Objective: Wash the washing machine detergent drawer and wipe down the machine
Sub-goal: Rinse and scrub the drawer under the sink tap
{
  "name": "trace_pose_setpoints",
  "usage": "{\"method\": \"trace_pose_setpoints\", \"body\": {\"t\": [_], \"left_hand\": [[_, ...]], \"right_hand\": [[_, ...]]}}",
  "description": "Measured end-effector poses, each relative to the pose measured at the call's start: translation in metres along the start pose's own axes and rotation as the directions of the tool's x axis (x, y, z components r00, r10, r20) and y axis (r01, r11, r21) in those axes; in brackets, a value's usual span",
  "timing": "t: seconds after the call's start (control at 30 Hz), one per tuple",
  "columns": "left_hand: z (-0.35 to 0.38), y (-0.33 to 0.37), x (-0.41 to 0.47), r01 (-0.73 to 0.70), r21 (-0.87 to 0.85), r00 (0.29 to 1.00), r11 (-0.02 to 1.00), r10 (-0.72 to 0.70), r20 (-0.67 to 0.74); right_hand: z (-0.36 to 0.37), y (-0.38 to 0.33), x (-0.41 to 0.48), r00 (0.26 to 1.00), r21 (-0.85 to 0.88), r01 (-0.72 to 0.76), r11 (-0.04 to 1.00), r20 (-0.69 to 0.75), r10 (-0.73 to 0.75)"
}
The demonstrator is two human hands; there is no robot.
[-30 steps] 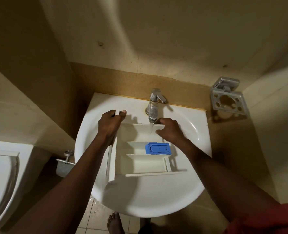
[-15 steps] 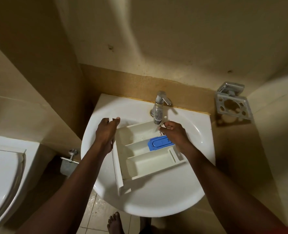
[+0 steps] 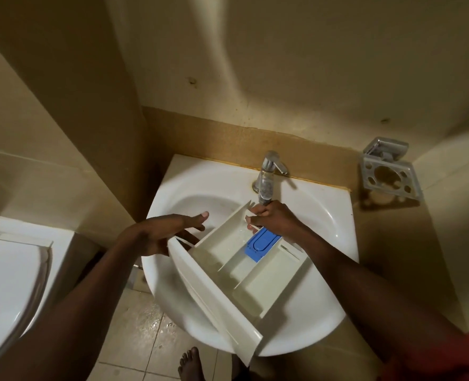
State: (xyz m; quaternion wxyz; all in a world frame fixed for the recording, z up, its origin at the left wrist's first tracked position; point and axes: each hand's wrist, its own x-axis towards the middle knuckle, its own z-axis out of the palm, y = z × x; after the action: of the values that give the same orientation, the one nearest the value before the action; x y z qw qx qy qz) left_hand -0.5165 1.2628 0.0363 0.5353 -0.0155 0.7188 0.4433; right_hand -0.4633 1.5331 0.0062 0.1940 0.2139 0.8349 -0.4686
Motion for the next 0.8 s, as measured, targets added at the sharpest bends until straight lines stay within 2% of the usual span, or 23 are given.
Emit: {"method": "trace_pose_setpoints", "body": {"t": [0.13, 0.27, 0.4, 0.53, 0.63, 0.7, 0.77, 0.8], "left_hand": [[0.000, -0.001, 0.008, 0.040, -0.024, 0.988, 0.999, -0.036, 0.149], [0.003, 0.017, 0.010, 0.056, 0.229, 0.961, 0.972, -0.114, 0.250], [0.014, 0.034, 0.012, 0.041, 0.388, 0.961, 0.921, -0.143, 0.238], [0.016, 0.022, 0.028, 0.042, 0.260, 0.953, 0.965, -0.116, 0.279], [0.019, 0.013, 0.030, 0.028, 0.193, 0.973, 0.981, -0.071, 0.222], [0.019, 0.006, 0.024, -0.036, 0.164, 0.975, 0.986, -0.002, 0.223], [0.017, -0.004, 0.025, -0.178, 0.092, 0.976, 0.980, 0.165, 0.139], [0.018, -0.007, 0.026, -0.196, 0.001, 0.975, 0.981, 0.195, 0.106]], "right_hand": [[0.002, 0.003, 0.004, 1.000, 0.051, 0.015, 0.999, 0.021, -0.016], [-0.002, 0.000, 0.004, 1.000, 0.148, 0.019, 0.989, 0.016, -0.022], [-0.004, -0.007, 0.000, 0.997, 0.252, 0.024, 0.967, 0.061, -0.041], [-0.006, -0.005, 0.006, 0.992, 0.306, 0.028, 0.951, 0.112, -0.065], [-0.013, -0.003, 0.010, 0.983, 0.336, 0.014, 0.942, 0.166, -0.073], [-0.025, -0.001, 0.009, 0.967, 0.301, -0.041, 0.953, 0.251, -0.037], [-0.040, 0.003, 0.008, 0.951, 0.200, -0.072, 0.977, 0.309, 0.006], [-0.047, 0.007, 0.008, 0.949, 0.151, -0.075, 0.986, 0.313, 0.024]]}}
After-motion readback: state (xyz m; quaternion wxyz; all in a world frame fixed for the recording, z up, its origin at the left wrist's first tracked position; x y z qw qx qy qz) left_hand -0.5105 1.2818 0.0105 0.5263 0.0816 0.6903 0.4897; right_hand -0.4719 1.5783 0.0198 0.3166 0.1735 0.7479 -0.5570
